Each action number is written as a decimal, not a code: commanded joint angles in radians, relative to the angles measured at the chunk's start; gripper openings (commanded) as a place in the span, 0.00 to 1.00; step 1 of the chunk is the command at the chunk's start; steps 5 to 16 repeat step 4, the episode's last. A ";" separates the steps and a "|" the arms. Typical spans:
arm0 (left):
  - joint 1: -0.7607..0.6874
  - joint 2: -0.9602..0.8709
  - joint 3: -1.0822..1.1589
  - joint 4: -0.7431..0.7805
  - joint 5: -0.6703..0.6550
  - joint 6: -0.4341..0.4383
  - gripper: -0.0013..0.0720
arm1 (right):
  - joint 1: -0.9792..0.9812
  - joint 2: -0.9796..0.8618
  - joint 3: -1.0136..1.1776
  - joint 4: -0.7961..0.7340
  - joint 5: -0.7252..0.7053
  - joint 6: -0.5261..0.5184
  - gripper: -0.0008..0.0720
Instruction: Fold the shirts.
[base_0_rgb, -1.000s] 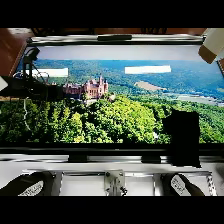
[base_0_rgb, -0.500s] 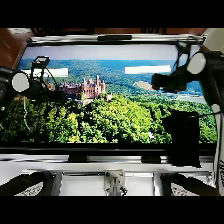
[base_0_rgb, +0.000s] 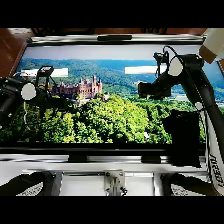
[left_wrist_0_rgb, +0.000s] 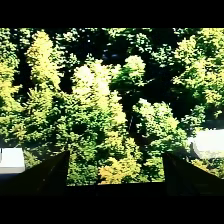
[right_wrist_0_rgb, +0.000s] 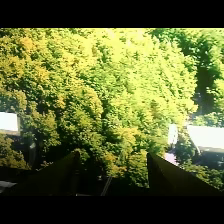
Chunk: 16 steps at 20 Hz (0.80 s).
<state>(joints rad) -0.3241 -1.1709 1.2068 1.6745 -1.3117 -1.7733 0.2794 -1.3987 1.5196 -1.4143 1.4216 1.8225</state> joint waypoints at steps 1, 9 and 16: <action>0.000 0.002 -0.008 0.001 -0.016 0.007 0.93 | 0.003 -0.002 0.001 0.003 0.003 0.001 0.75; 0.000 0.002 -0.008 0.001 -0.016 0.007 0.93 | 0.003 -0.002 0.001 0.003 0.003 0.001 0.75; 0.000 0.002 -0.008 0.001 -0.016 0.007 0.93 | 0.003 -0.002 0.001 0.003 0.003 0.001 0.75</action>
